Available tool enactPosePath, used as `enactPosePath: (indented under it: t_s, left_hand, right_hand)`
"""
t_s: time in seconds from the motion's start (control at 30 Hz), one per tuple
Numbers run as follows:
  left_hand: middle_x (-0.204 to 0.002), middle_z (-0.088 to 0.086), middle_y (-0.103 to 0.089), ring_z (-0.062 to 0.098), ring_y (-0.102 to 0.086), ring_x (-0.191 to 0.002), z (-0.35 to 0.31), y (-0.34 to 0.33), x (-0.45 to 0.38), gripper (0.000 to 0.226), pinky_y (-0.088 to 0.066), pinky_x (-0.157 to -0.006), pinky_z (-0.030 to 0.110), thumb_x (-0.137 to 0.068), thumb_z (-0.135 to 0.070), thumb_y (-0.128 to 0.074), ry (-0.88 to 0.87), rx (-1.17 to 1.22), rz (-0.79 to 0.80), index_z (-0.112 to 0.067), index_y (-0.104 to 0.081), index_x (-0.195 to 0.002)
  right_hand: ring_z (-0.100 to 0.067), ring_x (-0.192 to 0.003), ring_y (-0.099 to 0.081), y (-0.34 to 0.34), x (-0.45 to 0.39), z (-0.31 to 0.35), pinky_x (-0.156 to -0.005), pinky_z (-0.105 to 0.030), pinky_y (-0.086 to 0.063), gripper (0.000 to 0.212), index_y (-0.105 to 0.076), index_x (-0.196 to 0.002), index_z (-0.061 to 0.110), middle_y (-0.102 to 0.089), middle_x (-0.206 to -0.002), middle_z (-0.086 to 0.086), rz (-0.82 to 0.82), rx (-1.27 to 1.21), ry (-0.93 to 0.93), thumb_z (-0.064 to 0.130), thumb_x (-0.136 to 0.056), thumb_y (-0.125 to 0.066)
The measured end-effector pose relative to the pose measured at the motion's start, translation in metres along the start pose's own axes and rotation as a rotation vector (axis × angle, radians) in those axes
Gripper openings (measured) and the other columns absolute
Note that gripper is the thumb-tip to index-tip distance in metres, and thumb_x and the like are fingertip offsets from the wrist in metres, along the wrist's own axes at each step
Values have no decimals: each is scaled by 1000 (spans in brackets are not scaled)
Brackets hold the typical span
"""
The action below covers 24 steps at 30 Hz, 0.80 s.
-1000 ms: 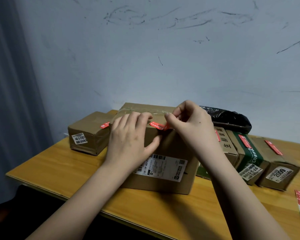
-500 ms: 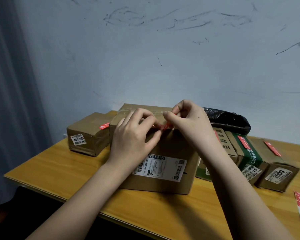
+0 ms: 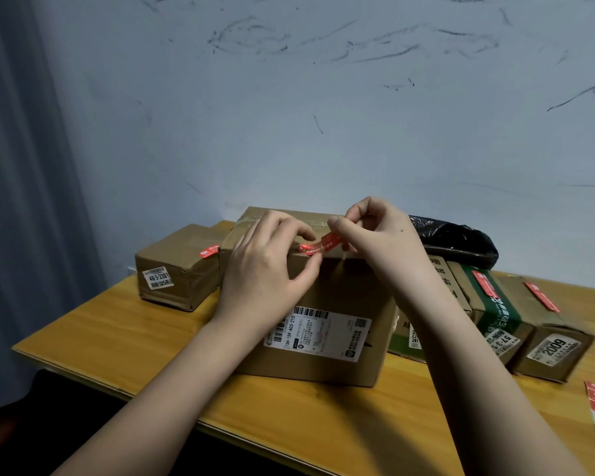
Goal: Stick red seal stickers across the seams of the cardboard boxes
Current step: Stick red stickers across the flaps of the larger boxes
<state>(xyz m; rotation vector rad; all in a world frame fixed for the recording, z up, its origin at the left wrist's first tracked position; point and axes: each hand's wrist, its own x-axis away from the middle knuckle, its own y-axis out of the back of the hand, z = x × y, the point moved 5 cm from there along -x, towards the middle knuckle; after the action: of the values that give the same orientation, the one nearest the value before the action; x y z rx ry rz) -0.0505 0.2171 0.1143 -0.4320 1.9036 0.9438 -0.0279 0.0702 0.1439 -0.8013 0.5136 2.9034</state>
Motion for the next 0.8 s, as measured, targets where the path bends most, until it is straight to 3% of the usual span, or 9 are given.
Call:
enactPosePath:
  t_s: [0.13, 0.27, 0.47, 0.6, 0.73, 0.8]
  left_hand:
    - [-104, -5, -53, 14, -57, -94, -1, 0, 0, 36, -47, -79, 29, -77, -42, -54, 22, -32, 43, -20, -57, -105]
    - [-106, -4, -54, 13, -56, -97, -1, 1, 1, 37, -44, -81, 24, -77, -35, -59, 41, -24, 32, -18, -54, -109]
    - [-110, -3, -54, 11, -55, -99, 1, 3, -1, 43, -38, -80, 18, -78, -30, -66, 83, -44, 22, -16, -53, -116]
    - [-118, -3, -52, 8, -52, -104, 1, 4, -1, 53, -37, -82, 17, -79, -31, -68, 108, -40, 38, -17, -47, -125]
    - [-120, -11, -49, -5, -45, -96, -1, 7, -3, 46, -33, -72, 4, -88, -28, -54, 127, 29, 76, -22, -41, -132]
    - [-113, -10, -56, -5, -51, -90, 0, 9, -6, 36, -38, -66, 1, -91, -33, -42, 204, 200, 72, -26, -43, -127]
  right_hand:
    - [2, -48, -50, -1, -1, 4, -57, -20, -42, 18, -52, -74, 17, -56, -44, 15, 25, -23, 8, 17, -85, -67]
    - [3, -49, -50, -3, -1, 8, -57, -19, -40, 18, -52, -74, 17, -57, -45, 15, 33, -20, 23, 17, -85, -67]
    - [0, -51, -51, 4, -5, 15, -61, -20, -41, 17, -54, -74, 18, -60, -57, 7, -40, -80, 24, 19, -85, -67]
    - [-3, -50, -49, 4, -5, 16, -57, -15, -40, 17, -54, -77, 17, -60, -67, -3, 7, -86, 31, 21, -86, -68]
    - [-1, -50, -46, 5, -4, 11, -55, -10, -39, 18, -53, -77, 15, -57, -63, 3, 63, -211, 31, 19, -87, -68]
    - [0, -53, -46, 8, -5, 10, -56, -10, -38, 19, -53, -75, 16, -56, -60, 9, 69, -240, 49, 18, -87, -68]
